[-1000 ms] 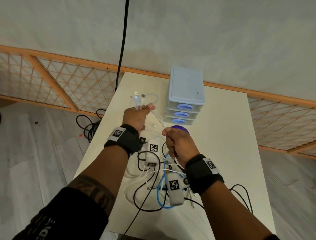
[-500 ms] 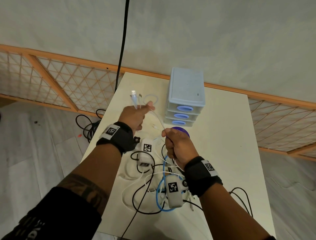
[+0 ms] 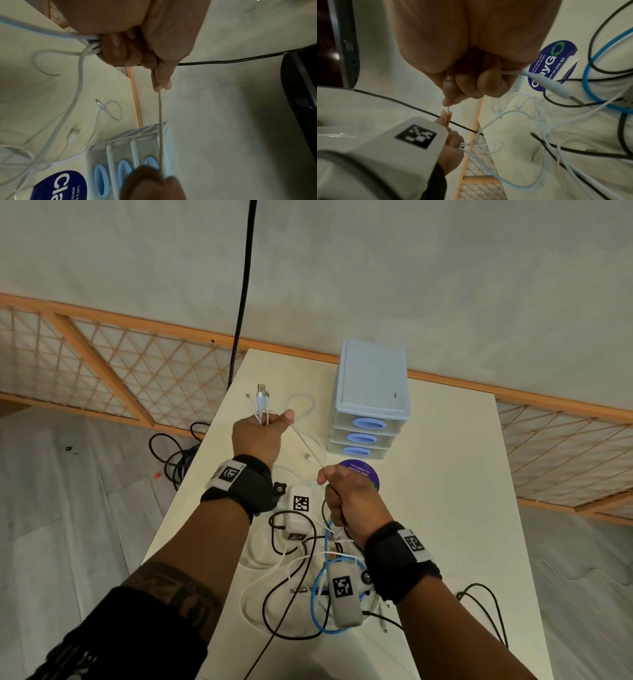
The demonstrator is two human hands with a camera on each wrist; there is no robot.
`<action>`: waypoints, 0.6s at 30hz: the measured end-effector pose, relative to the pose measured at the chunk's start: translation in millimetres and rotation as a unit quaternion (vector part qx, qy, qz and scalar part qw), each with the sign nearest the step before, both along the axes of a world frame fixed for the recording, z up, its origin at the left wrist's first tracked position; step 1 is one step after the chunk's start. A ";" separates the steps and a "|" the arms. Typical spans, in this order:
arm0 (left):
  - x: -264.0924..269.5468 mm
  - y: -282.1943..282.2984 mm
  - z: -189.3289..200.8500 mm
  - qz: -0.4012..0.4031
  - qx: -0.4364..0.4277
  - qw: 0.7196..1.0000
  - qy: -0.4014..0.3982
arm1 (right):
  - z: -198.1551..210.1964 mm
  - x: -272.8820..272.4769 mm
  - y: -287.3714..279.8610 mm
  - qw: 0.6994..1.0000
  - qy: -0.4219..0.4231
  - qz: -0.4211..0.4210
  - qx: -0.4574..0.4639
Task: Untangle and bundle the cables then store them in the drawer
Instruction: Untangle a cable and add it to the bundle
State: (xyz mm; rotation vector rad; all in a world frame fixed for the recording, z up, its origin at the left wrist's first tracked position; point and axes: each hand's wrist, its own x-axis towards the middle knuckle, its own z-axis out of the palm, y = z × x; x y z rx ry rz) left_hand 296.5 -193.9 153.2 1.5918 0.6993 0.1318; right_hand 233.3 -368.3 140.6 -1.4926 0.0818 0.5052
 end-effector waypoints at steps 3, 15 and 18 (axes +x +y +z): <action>3.0 1.3 6.3 0.018 0.012 1.000 -0.021 | -0.6 -2.1 -0.7 0.999 -0.013 0.031 -0.023; 18.9 27.0 11.9 -0.071 0.046 0.996 0.022 | -49.6 25.3 0.3 0.928 -0.129 0.087 -0.338; 19.2 31.7 14.2 -0.044 0.046 0.998 0.030 | -36.2 54.5 15.4 0.938 -0.113 0.038 -0.326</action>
